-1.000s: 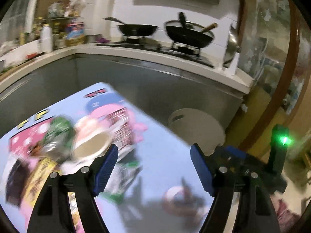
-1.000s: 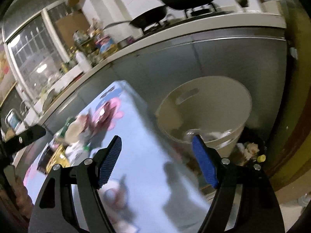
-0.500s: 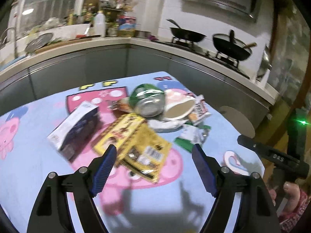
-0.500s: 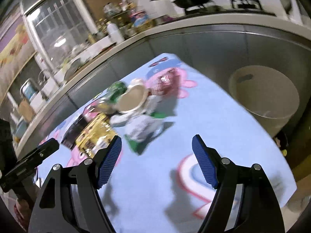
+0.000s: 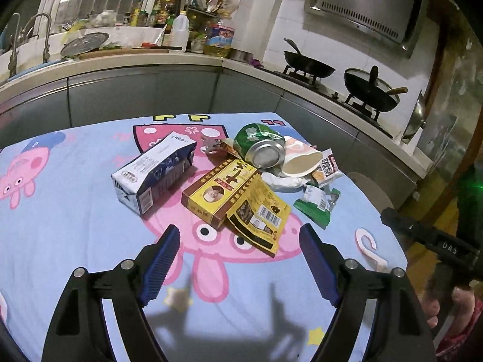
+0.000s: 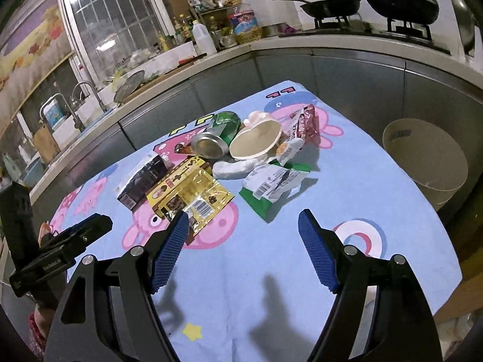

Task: Collect trash
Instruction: 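Return both open tools over the remaining trash on the table, then grasp the white milk carton with the left tool while the right tool grasps the yellow snack box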

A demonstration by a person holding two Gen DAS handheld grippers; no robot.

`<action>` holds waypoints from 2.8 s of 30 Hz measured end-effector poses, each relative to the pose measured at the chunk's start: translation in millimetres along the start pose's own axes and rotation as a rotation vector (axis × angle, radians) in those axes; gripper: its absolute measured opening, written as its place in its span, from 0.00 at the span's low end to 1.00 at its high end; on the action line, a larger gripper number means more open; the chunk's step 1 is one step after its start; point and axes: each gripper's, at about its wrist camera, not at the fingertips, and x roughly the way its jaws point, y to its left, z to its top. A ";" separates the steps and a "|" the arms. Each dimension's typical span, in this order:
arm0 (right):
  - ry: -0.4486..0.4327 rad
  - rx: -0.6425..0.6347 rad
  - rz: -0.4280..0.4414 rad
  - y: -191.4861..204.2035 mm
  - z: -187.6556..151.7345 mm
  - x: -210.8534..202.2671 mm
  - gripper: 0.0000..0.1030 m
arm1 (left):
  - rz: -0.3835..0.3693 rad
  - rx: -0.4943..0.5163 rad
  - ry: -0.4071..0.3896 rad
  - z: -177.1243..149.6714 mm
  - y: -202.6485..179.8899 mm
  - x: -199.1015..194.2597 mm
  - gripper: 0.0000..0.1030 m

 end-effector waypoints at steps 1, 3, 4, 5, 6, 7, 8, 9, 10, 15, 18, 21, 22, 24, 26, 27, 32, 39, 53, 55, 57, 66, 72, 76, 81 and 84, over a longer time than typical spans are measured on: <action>-0.001 -0.002 -0.003 2.5 -0.7 -1.5 0.72 | -0.007 -0.002 -0.001 -1.4 1.0 -0.8 0.79; -0.001 -0.011 -0.011 6.3 -3.2 -4.3 0.72 | -0.017 -0.005 -0.001 -2.5 2.1 -0.2 0.79; 0.002 -0.017 -0.015 8.4 -4.9 -5.5 0.72 | -0.022 -0.008 0.001 -2.5 2.8 0.8 0.79; 0.005 -0.022 -0.020 10.1 -6.9 -6.7 0.72 | -0.029 -0.010 0.004 -3.1 3.3 1.9 0.79; 0.007 -0.026 -0.024 10.6 -8.3 -6.9 0.72 | -0.034 -0.012 0.006 -3.4 3.7 2.8 0.79; 0.008 -0.027 -0.029 11.4 -9.7 -7.9 0.72 | -0.041 -0.012 0.010 -3.8 3.6 4.2 0.79; 0.008 -0.026 -0.033 12.0 -11.2 -8.7 0.72 | -0.046 -0.011 0.013 -4.1 3.3 5.1 0.79; 0.007 -0.021 -0.037 11.9 -12.4 -9.7 0.72 | -0.052 -0.006 0.017 -4.5 2.6 6.5 0.79; 0.008 -0.018 -0.042 11.6 -13.5 -10.3 0.72 | -0.055 -0.002 0.020 -4.8 2.1 7.4 0.79; 0.018 -0.013 -0.046 12.8 -14.9 -7.4 0.72 | -0.059 0.008 0.025 -5.0 1.5 9.6 0.79; 0.025 -0.019 -0.033 17.2 -13.4 -2.4 0.72 | -0.049 0.001 0.024 -6.1 6.1 9.1 0.80; 0.039 -0.037 -0.010 24.2 -12.6 5.1 0.72 | -0.028 -0.018 0.028 -7.9 14.4 8.2 0.81; 0.041 -0.040 -0.004 26.7 -12.9 6.9 0.72 | -0.021 -0.023 0.029 -8.4 16.9 8.0 0.81; 0.050 -0.047 0.014 31.1 -12.8 12.0 0.72 | -0.007 -0.034 0.035 -9.2 22.0 7.4 0.81; 0.054 -0.054 0.027 34.3 -12.7 15.2 0.72 | 0.002 -0.040 0.038 -9.3 25.2 6.8 0.81; 0.054 -0.056 0.031 35.2 -13.0 15.9 0.72 | 0.007 -0.043 0.038 -9.3 26.3 6.7 0.81; 0.058 -0.045 0.041 32.3 -12.9 18.5 0.72 | 0.012 -0.035 0.049 -9.1 23.4 9.0 0.81; 0.060 -0.042 0.055 31.0 -9.6 23.7 0.72 | 0.023 -0.027 0.061 -10.6 21.5 11.4 0.81; 0.095 -0.087 0.092 46.9 -7.2 47.4 0.70 | 0.024 -0.127 0.037 1.2 74.4 -6.2 0.80; 0.102 -0.095 0.100 49.0 -6.6 52.1 0.70 | 0.034 -0.145 0.021 8.3 85.7 -9.6 0.79; 0.115 -0.104 0.107 51.6 -6.4 59.1 0.70 | 0.069 -0.142 0.000 16.7 95.1 -11.2 0.79; 0.161 -0.161 0.132 67.5 -3.2 90.7 0.70 | 0.128 0.052 0.077 60.2 95.6 55.2 0.89; 0.194 -0.273 0.117 86.0 -4.0 115.7 0.70 | 0.152 0.080 0.203 55.7 98.7 103.4 0.58; 0.177 -0.283 0.118 89.1 13.3 134.2 0.70 | 0.147 0.045 0.187 48.5 102.2 88.5 0.53; 0.217 -0.207 0.137 84.7 43.2 174.7 0.70 | 0.134 -0.030 0.189 19.8 106.1 55.9 0.50; 0.238 -0.161 0.133 81.3 53.2 198.0 0.70 | 0.145 -0.041 0.183 2.9 102.5 39.8 0.50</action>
